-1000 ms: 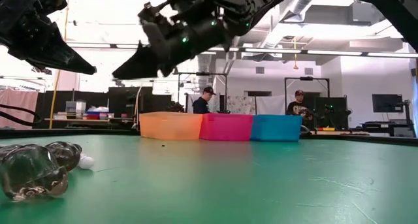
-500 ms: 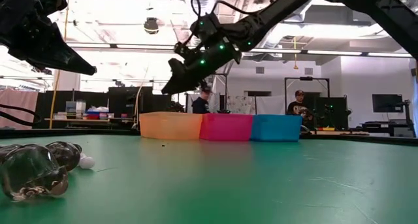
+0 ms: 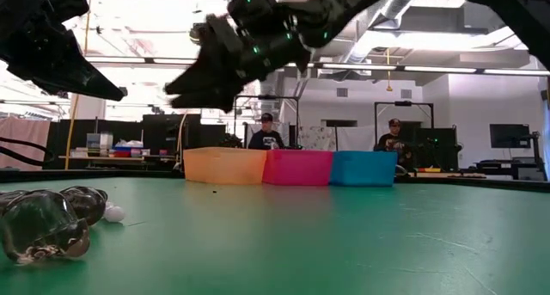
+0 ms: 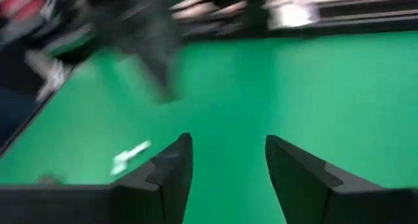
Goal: Sort Halloween decoration
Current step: Put the white bone toy into the blue bin
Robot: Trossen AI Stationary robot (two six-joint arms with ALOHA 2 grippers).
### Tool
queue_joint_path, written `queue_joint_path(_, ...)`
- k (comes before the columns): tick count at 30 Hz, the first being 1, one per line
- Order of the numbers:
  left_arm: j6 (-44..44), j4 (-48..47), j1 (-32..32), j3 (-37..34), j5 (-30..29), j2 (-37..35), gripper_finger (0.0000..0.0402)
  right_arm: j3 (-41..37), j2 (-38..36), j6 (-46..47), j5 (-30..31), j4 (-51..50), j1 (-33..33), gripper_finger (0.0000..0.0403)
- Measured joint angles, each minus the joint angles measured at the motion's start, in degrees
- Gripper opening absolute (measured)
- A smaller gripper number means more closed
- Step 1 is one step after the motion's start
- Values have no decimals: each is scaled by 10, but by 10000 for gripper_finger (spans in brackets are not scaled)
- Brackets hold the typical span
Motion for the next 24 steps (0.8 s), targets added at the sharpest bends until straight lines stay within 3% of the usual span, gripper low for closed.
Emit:
queue_joint_path(6,0,0,0,0,-1,-4,0,0,1,-71,133,-8,121,202)
queue_joint_path(9,15,0,0,0,-5,-23,0,1,24,-80,181,43,167,194)
queue_joint_path(16,50,0,0,0,-20,-86,0,4,100,-69,193,180,212,176)
queue_joint_path(24,67,-6,0,0,-19,-103,0,41,154,-62,189,180,213,171)
